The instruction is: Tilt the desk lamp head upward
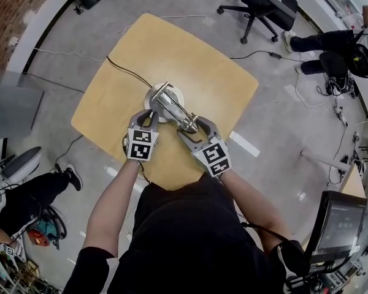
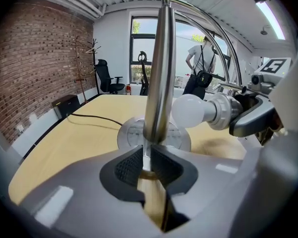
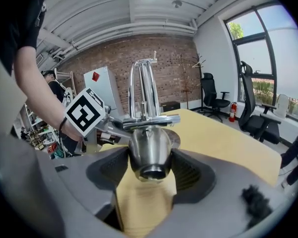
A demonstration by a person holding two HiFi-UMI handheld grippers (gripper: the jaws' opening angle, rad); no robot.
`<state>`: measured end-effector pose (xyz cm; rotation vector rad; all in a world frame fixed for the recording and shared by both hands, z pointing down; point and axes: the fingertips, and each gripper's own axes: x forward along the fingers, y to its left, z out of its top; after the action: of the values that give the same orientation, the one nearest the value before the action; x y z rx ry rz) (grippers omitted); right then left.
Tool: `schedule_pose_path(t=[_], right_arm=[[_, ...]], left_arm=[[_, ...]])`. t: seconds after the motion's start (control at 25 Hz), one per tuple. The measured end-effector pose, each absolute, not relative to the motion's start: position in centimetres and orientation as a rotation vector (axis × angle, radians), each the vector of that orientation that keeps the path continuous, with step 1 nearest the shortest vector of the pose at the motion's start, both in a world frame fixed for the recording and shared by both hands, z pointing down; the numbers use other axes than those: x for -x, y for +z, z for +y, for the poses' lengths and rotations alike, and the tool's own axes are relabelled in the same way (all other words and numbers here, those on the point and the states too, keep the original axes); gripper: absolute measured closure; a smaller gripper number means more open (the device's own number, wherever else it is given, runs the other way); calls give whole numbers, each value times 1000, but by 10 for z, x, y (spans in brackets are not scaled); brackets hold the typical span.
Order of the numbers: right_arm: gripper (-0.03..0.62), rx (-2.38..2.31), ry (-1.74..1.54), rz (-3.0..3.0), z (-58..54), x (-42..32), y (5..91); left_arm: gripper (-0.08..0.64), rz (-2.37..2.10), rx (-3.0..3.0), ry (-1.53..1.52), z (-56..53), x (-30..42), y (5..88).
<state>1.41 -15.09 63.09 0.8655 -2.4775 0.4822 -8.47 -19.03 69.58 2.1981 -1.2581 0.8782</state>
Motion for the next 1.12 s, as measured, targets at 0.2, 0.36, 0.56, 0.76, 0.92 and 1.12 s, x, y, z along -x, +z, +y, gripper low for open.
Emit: schedule_pose_path(t=[0.2, 0.36, 0.56, 0.76, 0.92, 1.12], right_arm=[[322, -834, 398, -2480, -153, -12, 630], [322, -791, 290, -2475, -151, -15, 630], [322, -800, 301, -2490, -153, -15, 630], [322, -810, 314, -2489, -150, -21, 624], [322, -818, 320, -2491, -145, -27, 615], [324, -845, 348, -2499, -141, -34, 606]], left_arm=[[511, -1279, -2200, 874, -190, 85, 699], [514, -1272, -2218, 892, -190, 81, 695], [518, -1279, -2212, 888, -192, 82, 695], [525, -1305, -2216, 894, -191, 81, 698], [533, -1310, -2217, 918, -189, 81, 699], [541, -1309, -2217, 937, -190, 79, 704]])
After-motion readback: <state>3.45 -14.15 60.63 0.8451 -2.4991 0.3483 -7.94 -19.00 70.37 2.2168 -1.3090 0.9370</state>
